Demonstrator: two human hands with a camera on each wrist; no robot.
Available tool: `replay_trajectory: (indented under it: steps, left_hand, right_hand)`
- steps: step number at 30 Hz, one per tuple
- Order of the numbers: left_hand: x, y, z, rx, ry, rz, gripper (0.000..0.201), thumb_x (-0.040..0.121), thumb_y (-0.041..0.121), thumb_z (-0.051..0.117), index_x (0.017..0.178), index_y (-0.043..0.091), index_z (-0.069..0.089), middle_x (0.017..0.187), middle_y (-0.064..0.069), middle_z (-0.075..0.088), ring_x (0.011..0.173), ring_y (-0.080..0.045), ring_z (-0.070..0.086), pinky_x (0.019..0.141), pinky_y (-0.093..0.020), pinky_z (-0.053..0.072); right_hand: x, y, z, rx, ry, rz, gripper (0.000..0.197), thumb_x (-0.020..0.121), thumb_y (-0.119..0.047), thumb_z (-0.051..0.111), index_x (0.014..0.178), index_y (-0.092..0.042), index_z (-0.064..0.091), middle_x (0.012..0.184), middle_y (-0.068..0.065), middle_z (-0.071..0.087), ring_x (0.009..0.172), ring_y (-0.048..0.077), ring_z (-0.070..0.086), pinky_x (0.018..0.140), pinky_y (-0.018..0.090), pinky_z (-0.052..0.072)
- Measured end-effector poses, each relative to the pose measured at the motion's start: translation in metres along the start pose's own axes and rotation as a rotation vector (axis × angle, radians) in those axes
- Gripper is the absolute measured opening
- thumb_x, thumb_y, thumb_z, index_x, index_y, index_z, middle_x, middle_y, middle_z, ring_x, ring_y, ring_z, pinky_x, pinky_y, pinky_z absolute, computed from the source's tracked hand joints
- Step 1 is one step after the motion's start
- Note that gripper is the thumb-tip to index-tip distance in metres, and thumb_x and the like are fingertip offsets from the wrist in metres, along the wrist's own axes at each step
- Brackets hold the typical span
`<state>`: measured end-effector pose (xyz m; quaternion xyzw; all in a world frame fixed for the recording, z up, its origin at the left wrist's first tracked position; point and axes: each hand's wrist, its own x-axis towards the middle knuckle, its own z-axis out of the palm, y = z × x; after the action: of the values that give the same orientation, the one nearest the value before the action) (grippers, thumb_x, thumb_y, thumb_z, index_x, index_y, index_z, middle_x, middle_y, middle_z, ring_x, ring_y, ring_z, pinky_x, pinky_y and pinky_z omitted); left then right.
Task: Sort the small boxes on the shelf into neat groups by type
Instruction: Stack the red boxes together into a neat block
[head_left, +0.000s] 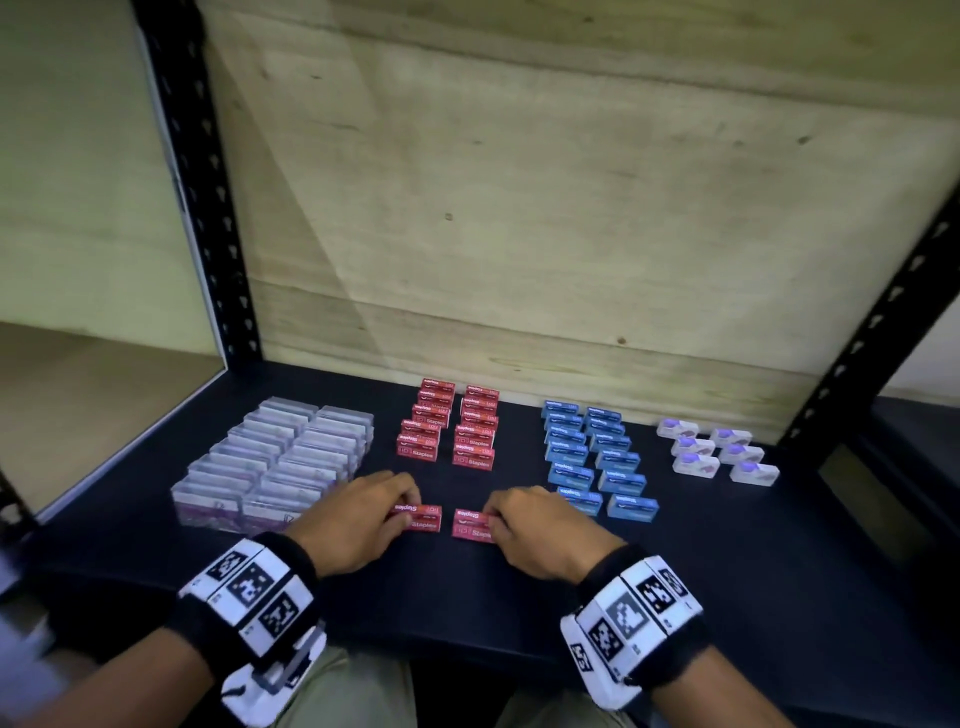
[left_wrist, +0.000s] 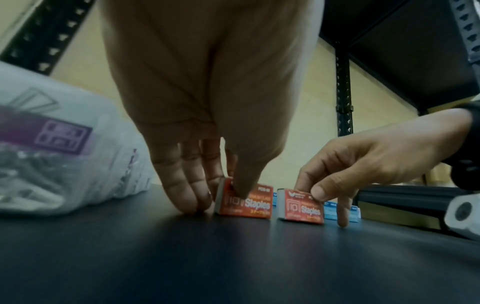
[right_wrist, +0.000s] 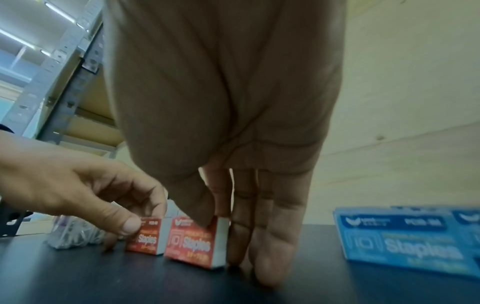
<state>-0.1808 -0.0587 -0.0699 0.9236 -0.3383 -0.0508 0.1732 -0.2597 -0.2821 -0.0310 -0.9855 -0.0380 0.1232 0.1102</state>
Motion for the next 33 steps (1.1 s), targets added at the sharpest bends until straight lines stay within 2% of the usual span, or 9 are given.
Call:
replay_trajectory:
  steps: [5,7,10,15,18,22,29,33]
  left_hand:
    - [-0.008,-0.004,0.009,-0.097,0.084,0.021,0.014,0.095,0.035,0.055,0.106,0.041,0.048,0.103,0.02,0.051,0.093,0.001,0.048,0.088,-0.027,0.042]
    - [-0.01,-0.006,0.014,-0.144,0.086,0.008,0.015,0.095,0.034,0.056,0.108,0.04,0.049,0.105,0.02,0.053,0.096,0.001,0.049,0.088,-0.024,0.041]
    - [-0.013,-0.009,0.019,-0.228,0.091,-0.007,0.014,0.095,0.035,0.057,0.107,0.04,0.052,0.105,0.022,0.054,0.102,0.0,0.048,0.09,-0.024,0.041]
    - [-0.019,-0.006,0.024,-0.301,0.144,0.012,0.015,0.096,0.032,0.058,0.108,0.04,0.054,0.107,0.024,0.055,0.102,0.008,0.041,0.087,-0.013,0.036]
    - [-0.021,-0.004,0.027,-0.318,0.183,0.021,0.017,0.096,0.028,0.058,0.111,0.036,0.056,0.106,0.023,0.055,0.1,0.008,0.042,0.083,-0.009,0.033]
    - [-0.021,-0.004,0.027,-0.332,0.186,0.024,0.016,0.096,0.028,0.058,0.109,0.038,0.054,0.105,0.023,0.056,0.101,0.007,0.042,0.083,-0.01,0.033]
    - [-0.021,-0.002,0.023,-0.321,0.17,0.004,0.017,0.097,0.031,0.057,0.112,0.037,0.054,0.109,0.021,0.055,0.102,0.007,0.042,0.084,-0.004,0.031]
    - [-0.021,-0.001,0.023,-0.308,0.159,-0.004,0.018,0.097,0.031,0.056,0.113,0.037,0.053,0.111,0.02,0.055,0.104,0.003,0.044,0.086,-0.006,0.031]
  right_hand:
    - [-0.007,-0.002,0.009,0.038,0.073,-0.001,0.025,0.099,-0.03,0.044,0.118,-0.02,0.058,0.119,0.007,0.063,0.111,0.029,0.058,0.093,0.04,0.048]
    - [-0.008,-0.001,0.009,0.023,0.084,0.0,0.024,0.099,-0.029,0.047,0.118,-0.019,0.059,0.118,0.008,0.063,0.111,0.03,0.058,0.093,0.039,0.047]
    - [-0.008,-0.004,0.006,-0.004,0.106,-0.013,0.024,0.1,-0.029,0.049,0.119,-0.019,0.061,0.119,0.007,0.064,0.111,0.029,0.058,0.093,0.037,0.045]
    - [-0.006,-0.009,0.003,-0.008,0.096,-0.034,0.024,0.099,-0.031,0.053,0.118,-0.022,0.063,0.114,0.004,0.067,0.108,0.026,0.06,0.091,0.035,0.046]
    - [-0.005,-0.011,0.001,-0.022,0.087,-0.029,0.024,0.099,-0.03,0.053,0.119,-0.021,0.063,0.116,0.005,0.066,0.109,0.027,0.059,0.092,0.036,0.046]
    - [-0.005,-0.011,0.0,-0.018,0.073,-0.028,0.025,0.099,-0.031,0.053,0.119,-0.021,0.063,0.115,0.005,0.065,0.11,0.026,0.058,0.093,0.035,0.046]
    - [-0.005,-0.01,-0.001,-0.007,0.057,-0.029,0.023,0.099,-0.03,0.053,0.118,-0.021,0.063,0.116,0.004,0.065,0.107,0.024,0.06,0.092,0.036,0.048]
    - [-0.005,-0.009,-0.001,0.012,0.051,-0.025,0.023,0.099,-0.03,0.054,0.118,-0.022,0.063,0.116,0.003,0.065,0.106,0.024,0.06,0.091,0.036,0.048]
